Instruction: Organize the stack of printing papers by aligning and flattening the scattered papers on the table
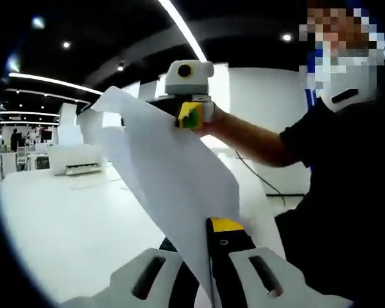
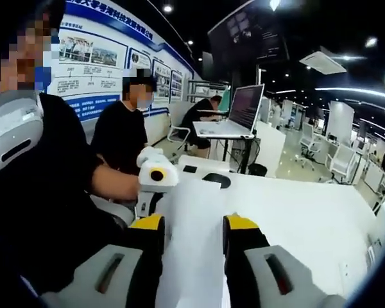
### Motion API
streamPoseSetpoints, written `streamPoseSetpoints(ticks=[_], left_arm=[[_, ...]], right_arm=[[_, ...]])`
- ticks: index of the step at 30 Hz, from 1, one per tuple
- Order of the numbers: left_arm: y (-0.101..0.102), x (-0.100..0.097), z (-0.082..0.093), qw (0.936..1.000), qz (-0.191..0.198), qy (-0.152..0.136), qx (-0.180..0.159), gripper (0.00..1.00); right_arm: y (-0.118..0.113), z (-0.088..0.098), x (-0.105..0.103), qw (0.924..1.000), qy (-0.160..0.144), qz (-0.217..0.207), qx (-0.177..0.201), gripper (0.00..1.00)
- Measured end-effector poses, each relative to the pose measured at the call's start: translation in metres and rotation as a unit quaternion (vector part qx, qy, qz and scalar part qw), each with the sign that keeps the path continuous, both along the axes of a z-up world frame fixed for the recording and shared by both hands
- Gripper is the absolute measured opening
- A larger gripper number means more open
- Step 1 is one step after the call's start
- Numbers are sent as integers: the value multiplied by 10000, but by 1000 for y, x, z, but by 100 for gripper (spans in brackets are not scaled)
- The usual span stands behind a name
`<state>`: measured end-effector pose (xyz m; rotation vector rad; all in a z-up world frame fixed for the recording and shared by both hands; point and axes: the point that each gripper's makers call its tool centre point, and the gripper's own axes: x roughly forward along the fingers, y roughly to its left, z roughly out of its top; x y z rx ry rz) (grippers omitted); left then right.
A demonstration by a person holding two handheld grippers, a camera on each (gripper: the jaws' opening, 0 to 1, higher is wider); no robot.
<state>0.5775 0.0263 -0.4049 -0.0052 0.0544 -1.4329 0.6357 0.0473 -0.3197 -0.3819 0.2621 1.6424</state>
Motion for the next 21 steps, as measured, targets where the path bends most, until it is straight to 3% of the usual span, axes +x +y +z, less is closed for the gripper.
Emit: streamPoseSetpoints(ticks=[11, 21], left_arm=[[0, 2, 2, 10000, 0, 42, -73, 6], [6, 3, 12, 9988, 13, 222, -441, 6]], right_arm=[[-17, 10, 6, 9998, 9, -175, 110, 33], [-42, 29, 15, 9981, -19, -479, 385, 32]])
